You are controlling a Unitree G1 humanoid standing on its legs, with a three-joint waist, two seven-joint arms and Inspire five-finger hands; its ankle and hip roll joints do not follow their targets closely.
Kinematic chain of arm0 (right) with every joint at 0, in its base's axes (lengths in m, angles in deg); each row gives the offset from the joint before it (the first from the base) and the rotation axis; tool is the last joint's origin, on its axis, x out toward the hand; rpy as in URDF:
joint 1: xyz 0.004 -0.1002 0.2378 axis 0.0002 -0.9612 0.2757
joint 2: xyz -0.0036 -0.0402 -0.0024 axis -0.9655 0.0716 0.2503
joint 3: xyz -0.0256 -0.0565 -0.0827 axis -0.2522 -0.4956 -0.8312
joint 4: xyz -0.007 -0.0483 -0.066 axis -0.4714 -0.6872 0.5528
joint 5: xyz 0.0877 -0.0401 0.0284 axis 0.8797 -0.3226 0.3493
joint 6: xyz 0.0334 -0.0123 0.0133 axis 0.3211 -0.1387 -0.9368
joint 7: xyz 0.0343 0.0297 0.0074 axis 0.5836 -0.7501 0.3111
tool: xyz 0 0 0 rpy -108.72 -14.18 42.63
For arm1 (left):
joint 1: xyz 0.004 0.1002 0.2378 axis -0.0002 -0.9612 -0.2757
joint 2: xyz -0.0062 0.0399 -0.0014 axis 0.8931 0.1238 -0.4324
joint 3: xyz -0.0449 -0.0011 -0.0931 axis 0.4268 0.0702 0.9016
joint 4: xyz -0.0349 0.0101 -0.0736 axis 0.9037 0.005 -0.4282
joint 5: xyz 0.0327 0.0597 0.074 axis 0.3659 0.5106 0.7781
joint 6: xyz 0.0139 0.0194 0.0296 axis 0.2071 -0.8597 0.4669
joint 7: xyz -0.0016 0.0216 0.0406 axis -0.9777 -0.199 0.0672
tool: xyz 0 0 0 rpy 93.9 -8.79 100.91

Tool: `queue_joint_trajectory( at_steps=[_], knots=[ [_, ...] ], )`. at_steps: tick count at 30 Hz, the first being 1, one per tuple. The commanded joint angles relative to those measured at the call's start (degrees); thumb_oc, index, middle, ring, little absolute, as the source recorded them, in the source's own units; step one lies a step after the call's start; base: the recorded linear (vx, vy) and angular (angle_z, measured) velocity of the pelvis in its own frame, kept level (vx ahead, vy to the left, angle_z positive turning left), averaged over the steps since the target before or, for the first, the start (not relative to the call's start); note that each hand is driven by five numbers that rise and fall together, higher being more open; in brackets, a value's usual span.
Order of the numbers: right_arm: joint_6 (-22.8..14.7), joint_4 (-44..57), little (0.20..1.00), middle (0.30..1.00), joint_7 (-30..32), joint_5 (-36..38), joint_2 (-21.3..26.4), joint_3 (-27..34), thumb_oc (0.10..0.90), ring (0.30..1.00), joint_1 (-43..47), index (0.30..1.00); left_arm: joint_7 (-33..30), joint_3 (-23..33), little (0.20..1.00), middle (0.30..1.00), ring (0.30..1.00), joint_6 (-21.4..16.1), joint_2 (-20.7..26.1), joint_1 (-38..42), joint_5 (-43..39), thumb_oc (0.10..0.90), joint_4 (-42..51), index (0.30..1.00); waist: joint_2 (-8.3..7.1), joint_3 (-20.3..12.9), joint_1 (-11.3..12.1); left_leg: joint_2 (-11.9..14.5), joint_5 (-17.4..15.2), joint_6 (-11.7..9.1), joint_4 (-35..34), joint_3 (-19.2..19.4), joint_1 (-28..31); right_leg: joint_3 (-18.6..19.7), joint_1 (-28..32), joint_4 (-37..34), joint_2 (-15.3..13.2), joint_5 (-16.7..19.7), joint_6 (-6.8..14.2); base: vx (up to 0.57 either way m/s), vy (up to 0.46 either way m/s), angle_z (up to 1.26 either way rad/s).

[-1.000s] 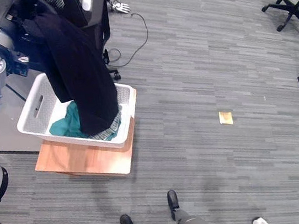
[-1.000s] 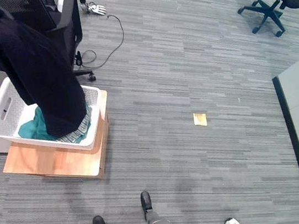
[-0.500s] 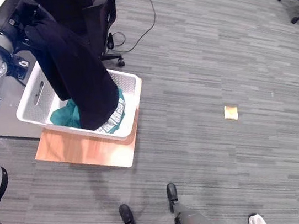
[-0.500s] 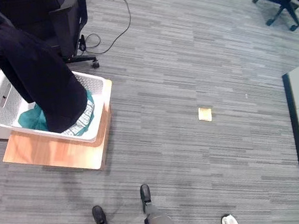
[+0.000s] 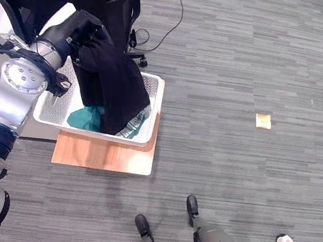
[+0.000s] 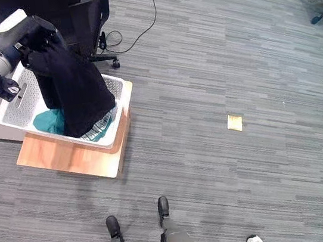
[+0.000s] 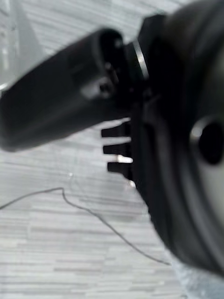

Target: Pick up bed clothes into laundry basket.

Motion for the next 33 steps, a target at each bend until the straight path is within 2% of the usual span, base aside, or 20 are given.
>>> queue_joint_trajectory(
  at_steps=[1, 9, 10, 11, 19, 29, 33],
  knots=[
    [1.2, -4.6, 0.900, 0.900, 0.3, 0.5, 4.9, -0.3, 0.800, 0.900, -1.2, 0.900, -3.2, 5.2, 0.300, 0.300, 0.300, -5.5, -0.2, 9.5, -0.8, 0.400, -3.6, 0.300, 2.63, -0.3, 0.3, -1.3, -1.0, -0.2, 0.0, -0.5, 0.1, -2.0, 4.7, 0.2, -1.5, -4.2, 6.7, 0.00, 0.000, 0.00],
    [1.5, -6.0, 0.900, 0.900, 0.3, 0.1, 5.3, 0.0, 0.800, 0.900, -1.5, 0.900, -3.5, 6.2, 0.300, 0.300, 0.300, -5.0, -0.6, 9.1, 0.8, 0.400, -7.1, 0.300, 2.54, -0.5, -0.1, -1.1, -1.4, -0.3, 0.0, 0.2, 0.5, -1.1, 4.5, 0.2, -1.3, -4.2, 6.7, 0.00, 0.000, 0.00],
    [1.5, -6.2, 0.900, 0.900, 0.3, 0.1, 5.4, -0.1, 0.800, 0.900, -1.6, 0.900, -3.9, 6.3, 0.524, 0.524, 0.524, -4.9, -0.8, 9.2, 1.0, 0.549, -8.0, 0.524, 2.53, -0.6, -0.2, -1.0, -1.4, -0.3, 0.0, 0.3, 0.6, -1.0, 4.4, 0.2, -1.3, -4.2, 6.7, 0.00, 0.000, 0.00],
    [1.5, -6.5, 0.900, 0.900, 0.4, 0.2, 5.5, 0.0, 0.800, 0.900, -1.5, 0.900, -4.4, 6.7, 0.900, 0.900, 0.900, -4.7, -1.4, 9.7, 1.5, 0.800, -9.7, 0.900, 2.58, -0.6, -0.3, -0.9, -1.4, -0.3, 0.0, 0.3, 0.6, -1.0, 4.4, 0.2, -1.3, -4.3, 6.6, 0.00, 0.000, 0.00],
    [1.9, -7.7, 0.900, 0.900, 0.7, 1.1, 5.8, -0.2, 0.800, 0.900, -1.0, 0.900, -6.9, 7.4, 0.900, 0.900, 0.900, -5.1, -2.8, 15.9, -0.2, 0.800, -16.2, 0.900, 3.18, -0.9, -0.9, -0.9, -1.4, -0.4, 0.0, 0.4, 0.3, -1.0, 4.1, 0.2, -1.3, -4.4, 6.6, 0.00, 0.000, 0.00],
    [2.2, -8.9, 0.900, 0.900, 1.2, 0.9, 6.3, 0.4, 0.800, 0.900, -1.5, 0.900, -8.1, 6.8, 0.900, 0.900, 0.900, -6.2, -1.1, 18.7, -3.2, 0.800, -13.7, 0.900, 4.29, -2.0, -0.7, -1.0, -1.8, -0.4, 0.0, 0.7, 1.7, -0.8, 5.3, 0.2, -1.5, -4.9, 6.5, 0.00, 0.000, 0.00],
    [2.4, -9.7, 0.900, 0.900, 1.6, 0.5, 6.7, 1.2, 0.800, 0.900, -0.9, 0.900, -9.3, 8.5, 0.900, 0.900, 0.900, -7.4, 0.4, 18.0, -5.7, 0.800, -10.5, 0.900, 4.71, -2.7, -0.1, -1.1, -2.0, -0.4, 0.0, 0.3, 2.3, -1.3, 6.1, 0.2, -1.6, -5.1, 6.5, 0.00, -0.001, 0.01]
  ],
)
